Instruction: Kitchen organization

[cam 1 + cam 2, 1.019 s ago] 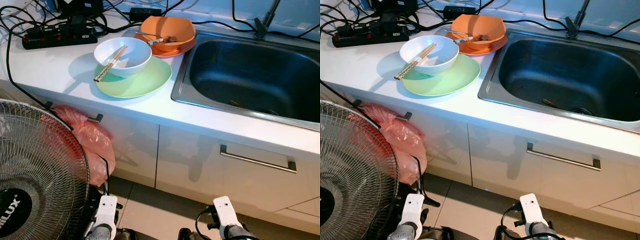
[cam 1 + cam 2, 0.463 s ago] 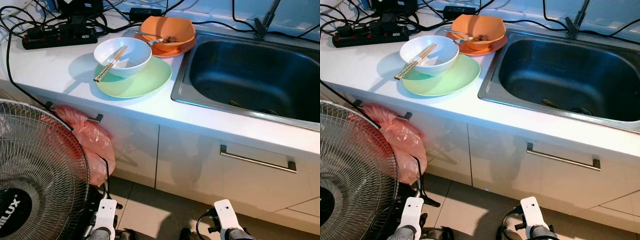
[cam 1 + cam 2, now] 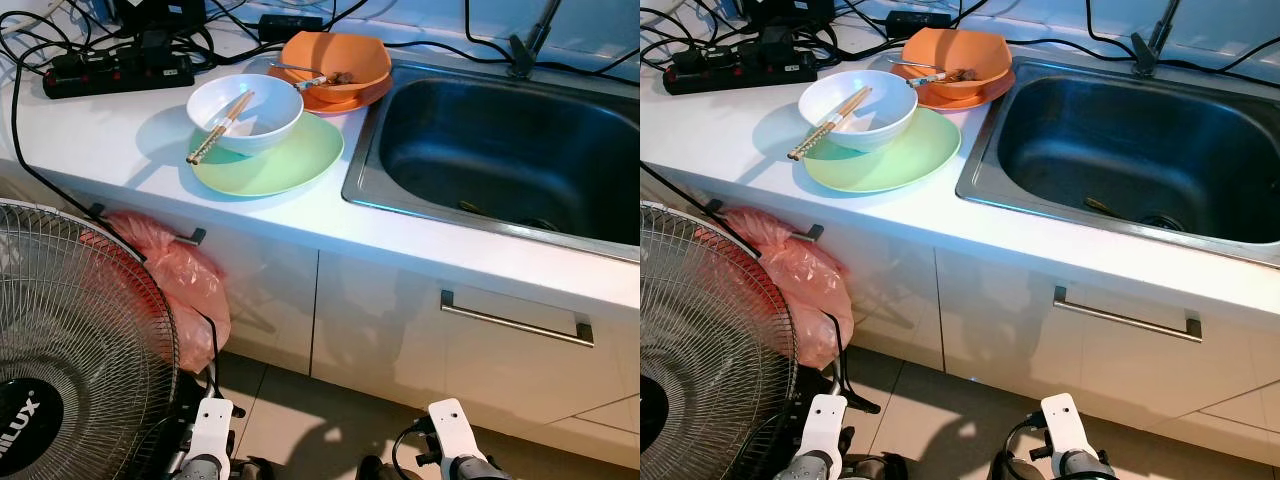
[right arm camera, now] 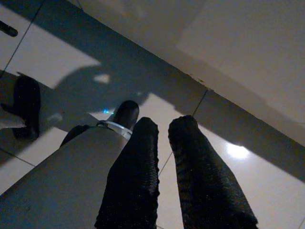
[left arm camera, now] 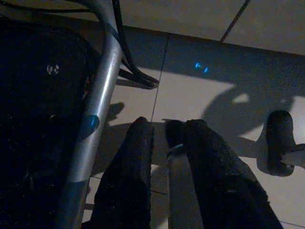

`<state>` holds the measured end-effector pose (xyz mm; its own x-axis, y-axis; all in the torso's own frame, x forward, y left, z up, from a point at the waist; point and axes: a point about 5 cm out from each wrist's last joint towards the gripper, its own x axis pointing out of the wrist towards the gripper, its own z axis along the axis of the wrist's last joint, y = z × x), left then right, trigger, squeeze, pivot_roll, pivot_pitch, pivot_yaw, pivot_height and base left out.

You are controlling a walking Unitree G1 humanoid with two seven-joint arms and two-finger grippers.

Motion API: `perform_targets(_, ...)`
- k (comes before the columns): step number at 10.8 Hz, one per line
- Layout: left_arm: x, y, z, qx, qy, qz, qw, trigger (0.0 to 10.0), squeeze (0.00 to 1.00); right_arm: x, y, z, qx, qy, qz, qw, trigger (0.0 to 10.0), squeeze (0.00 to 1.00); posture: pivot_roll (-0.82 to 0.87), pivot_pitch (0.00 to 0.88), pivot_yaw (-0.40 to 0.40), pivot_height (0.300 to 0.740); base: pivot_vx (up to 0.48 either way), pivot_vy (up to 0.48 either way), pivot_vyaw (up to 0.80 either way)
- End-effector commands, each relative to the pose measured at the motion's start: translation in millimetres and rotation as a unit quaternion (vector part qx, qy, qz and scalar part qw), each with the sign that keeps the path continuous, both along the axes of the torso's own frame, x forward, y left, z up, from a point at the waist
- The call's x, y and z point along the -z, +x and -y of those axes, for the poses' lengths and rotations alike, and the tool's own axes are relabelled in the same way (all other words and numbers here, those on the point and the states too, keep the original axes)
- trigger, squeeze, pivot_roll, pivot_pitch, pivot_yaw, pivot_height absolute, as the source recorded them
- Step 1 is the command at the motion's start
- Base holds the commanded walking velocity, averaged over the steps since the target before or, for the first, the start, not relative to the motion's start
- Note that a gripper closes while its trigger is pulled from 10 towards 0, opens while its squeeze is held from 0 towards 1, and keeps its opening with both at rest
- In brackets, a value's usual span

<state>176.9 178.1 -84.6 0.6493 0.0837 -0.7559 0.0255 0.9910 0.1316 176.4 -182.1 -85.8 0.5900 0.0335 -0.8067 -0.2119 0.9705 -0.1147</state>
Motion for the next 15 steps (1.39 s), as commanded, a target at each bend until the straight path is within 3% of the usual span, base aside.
perform_targets(1,4,-7.4,-0.2,0.000,0.000,-0.015,1.000,10.0,0.00,3,-7.4,2.6,0.014,0.001,-0.010,1.000,10.0,0.00,-0.02,0.142,-0.009,0.740,0.000,0.000,0.00)
perform_targets(15,1,-0.2,6.5,0.030,-0.002,-0.005,1.000,10.0,0.00,9,-24.7,5.6,0.029,0.004,-0.021,0.999,10.0,0.00,-0.07,0.139,0.019,0.740,0.000,0.000,0.00)
